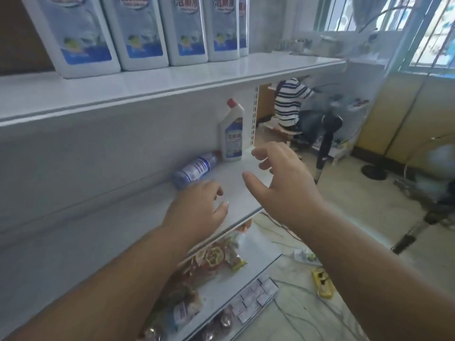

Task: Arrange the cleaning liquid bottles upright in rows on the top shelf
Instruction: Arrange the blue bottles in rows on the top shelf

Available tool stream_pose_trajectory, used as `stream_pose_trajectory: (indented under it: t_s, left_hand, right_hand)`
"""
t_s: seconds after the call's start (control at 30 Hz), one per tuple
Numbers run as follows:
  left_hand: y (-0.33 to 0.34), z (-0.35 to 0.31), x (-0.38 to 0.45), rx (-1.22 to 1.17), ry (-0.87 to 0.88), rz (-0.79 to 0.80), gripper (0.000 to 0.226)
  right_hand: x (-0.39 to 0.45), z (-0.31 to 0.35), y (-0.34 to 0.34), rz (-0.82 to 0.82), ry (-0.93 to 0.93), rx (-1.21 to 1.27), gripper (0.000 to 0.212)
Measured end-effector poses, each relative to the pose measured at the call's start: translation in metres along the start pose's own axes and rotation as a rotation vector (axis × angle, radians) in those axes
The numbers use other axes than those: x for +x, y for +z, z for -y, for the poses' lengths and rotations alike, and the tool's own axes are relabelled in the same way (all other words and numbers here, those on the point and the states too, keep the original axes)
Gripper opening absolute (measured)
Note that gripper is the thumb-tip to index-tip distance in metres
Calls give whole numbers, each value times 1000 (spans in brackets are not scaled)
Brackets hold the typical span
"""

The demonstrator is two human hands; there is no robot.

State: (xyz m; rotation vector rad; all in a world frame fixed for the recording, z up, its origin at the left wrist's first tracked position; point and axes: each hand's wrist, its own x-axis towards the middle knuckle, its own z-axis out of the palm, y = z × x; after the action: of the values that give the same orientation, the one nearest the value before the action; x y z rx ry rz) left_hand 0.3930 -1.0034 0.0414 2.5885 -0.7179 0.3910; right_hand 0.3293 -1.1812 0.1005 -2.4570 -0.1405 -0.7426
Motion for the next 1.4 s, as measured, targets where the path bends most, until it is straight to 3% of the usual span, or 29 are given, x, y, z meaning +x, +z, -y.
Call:
stream_pose_trajectory:
  t_s: [0.13,0.3,0.5,0.67,0.77,0.9,1.03,1.13,1.3,1.4]
  left_hand:
    - [25,38,52,36,-90,21,24]
    - [55,80,105,88,-204,-120,13]
    - [96,106,153,454,-414,81,42]
    - [117,97,170,666,-508,45,42]
    - [128,82,174,629,-616,54,49]
    - [139,67,171,594,-650,16,54]
    - [144,50,164,606,-713,11,54]
    - [144,45,160,618,-724,9,62]
    - [135,49,161,516,-736,23,66]
    - [132,53,160,492,-703,67,68]
  right_hand:
    - [43,-21,23,12,58,18,32]
    - [80,-58,46,45,107,25,34]
    - [129,-115,74,89,77,110,36]
    - [176,-161,107,171,-37,198,36]
    - [206,-182,117,225,-78,201,38]
    - [243,-198,134,113,-191,104,58]
    - [269,-195,158,123,-185,133,72]
    - [280,-191,165,103,-136,255,61]
    - [269,-185,153,243,-87,380,34]
    - [251,-185,145,195,-109,432,25]
